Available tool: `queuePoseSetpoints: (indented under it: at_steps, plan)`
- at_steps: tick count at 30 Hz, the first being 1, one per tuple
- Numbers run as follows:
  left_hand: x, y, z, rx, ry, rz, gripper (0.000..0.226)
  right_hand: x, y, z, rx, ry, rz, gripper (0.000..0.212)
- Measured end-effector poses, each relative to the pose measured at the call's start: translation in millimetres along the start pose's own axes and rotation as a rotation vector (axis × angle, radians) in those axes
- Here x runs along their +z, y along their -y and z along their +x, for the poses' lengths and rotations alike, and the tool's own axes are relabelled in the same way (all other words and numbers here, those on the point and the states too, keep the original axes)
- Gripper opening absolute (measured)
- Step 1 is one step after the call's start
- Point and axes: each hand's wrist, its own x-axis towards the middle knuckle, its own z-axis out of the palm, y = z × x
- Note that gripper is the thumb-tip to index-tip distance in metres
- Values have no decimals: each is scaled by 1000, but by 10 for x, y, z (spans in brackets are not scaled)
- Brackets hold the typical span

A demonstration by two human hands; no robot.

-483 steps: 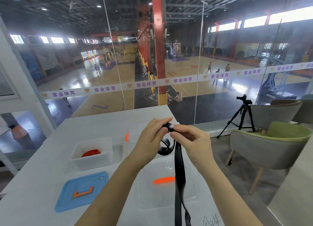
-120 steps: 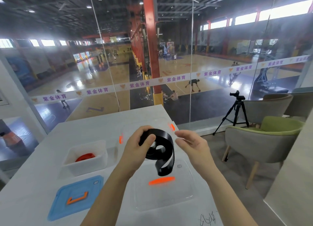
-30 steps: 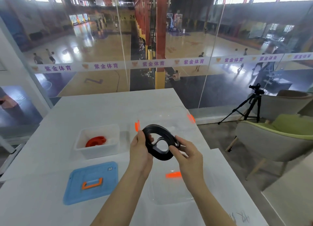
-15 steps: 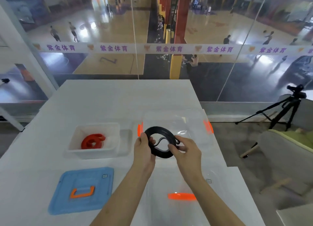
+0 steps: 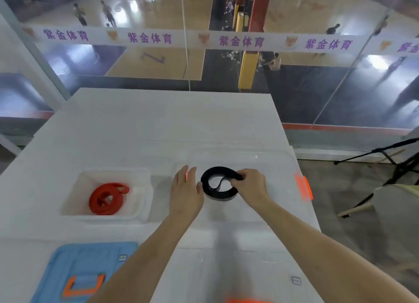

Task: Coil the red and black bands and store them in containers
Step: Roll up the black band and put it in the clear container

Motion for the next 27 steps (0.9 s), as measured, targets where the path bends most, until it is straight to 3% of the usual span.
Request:
queuePoseSetpoints:
  at_steps: [6, 17, 27]
  plan:
    - [310, 170, 248, -25, 183, 202, 77, 436, -196, 553, 92, 85, -108, 10]
    - [431, 300, 291, 51, 126, 458, 84, 1097, -555, 953, 209, 97, -117, 3]
    - [467, 277, 276, 44, 103, 461, 90, 1295, -855, 1132, 144, 80, -73, 8]
